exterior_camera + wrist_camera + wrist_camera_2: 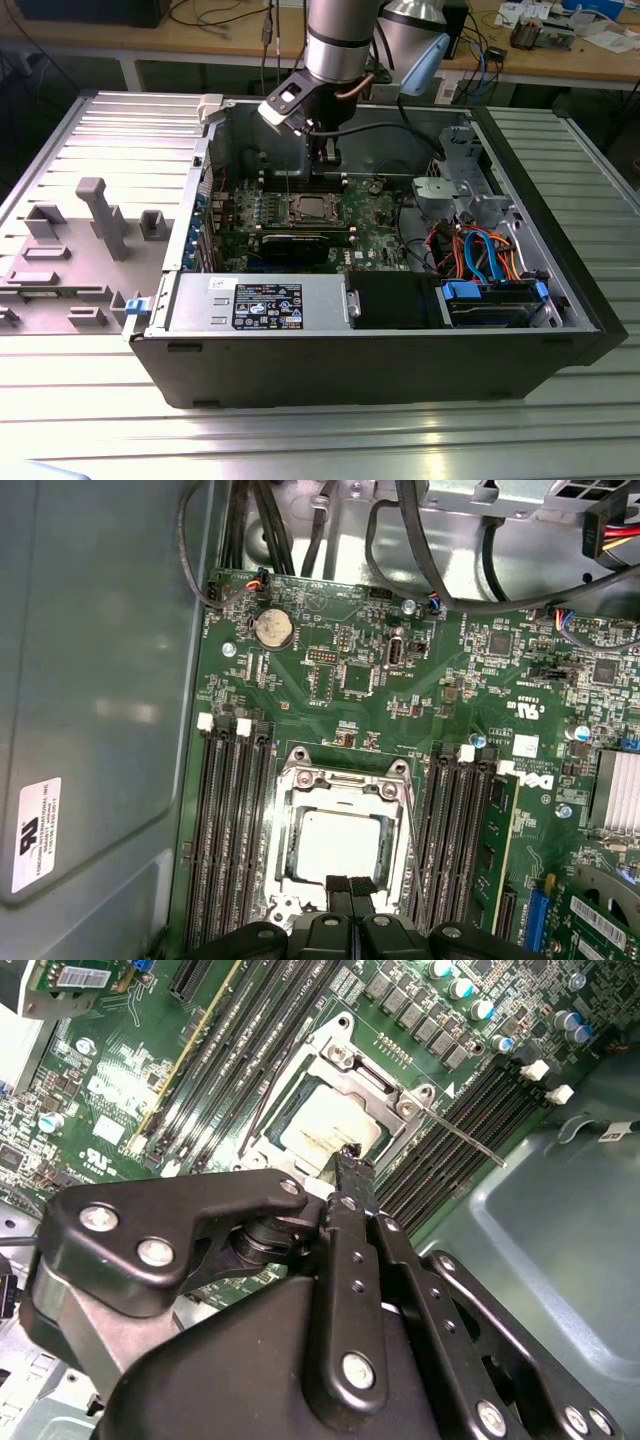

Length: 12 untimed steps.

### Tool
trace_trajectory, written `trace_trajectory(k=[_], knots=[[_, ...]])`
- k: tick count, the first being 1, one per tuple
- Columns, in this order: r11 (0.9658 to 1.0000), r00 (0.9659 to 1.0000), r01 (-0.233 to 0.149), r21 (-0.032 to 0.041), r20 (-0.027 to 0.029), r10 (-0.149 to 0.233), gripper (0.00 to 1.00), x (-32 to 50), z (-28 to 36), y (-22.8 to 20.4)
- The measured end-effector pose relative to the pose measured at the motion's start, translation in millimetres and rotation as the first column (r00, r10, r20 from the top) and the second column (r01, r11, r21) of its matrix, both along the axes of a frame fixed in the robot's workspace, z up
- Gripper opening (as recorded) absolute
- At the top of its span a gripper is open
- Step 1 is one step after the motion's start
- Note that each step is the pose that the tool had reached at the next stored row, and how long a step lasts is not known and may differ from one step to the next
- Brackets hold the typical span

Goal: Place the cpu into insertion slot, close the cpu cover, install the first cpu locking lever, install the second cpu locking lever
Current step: 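Install the first cpu locking lever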

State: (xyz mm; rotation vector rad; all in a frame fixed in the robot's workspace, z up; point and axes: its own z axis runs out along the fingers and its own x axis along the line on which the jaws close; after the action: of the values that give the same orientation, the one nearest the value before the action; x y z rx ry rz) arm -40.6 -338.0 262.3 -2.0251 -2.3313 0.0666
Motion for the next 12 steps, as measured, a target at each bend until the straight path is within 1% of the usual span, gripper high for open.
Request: trace_trajectory(k=[2, 3, 7, 9, 12], knots=[[0.9999, 0.9999, -0.012, 0.0044, 0.0003, 0.012, 0.11, 0.0, -0.1, 0.1], [0.9997, 0.9997, -0.025, 0.0057, 0.0003, 0.025, 0.11, 0.0, -0.2, 0.1], [0.9987, 0.9987, -0.051, 0.0055, 0.0002, 0.051, 0.11, 0.0, -0.1, 0.0], [0.9975, 0.9975, -0.07, 0.0056, 0.0002, 0.07, 0.11, 0.0, -0.1, 0.1], [0.9966, 0.9966, -0.082, 0.0057, 0.0002, 0.082, 0.11, 0.0, -0.1, 0.1]])
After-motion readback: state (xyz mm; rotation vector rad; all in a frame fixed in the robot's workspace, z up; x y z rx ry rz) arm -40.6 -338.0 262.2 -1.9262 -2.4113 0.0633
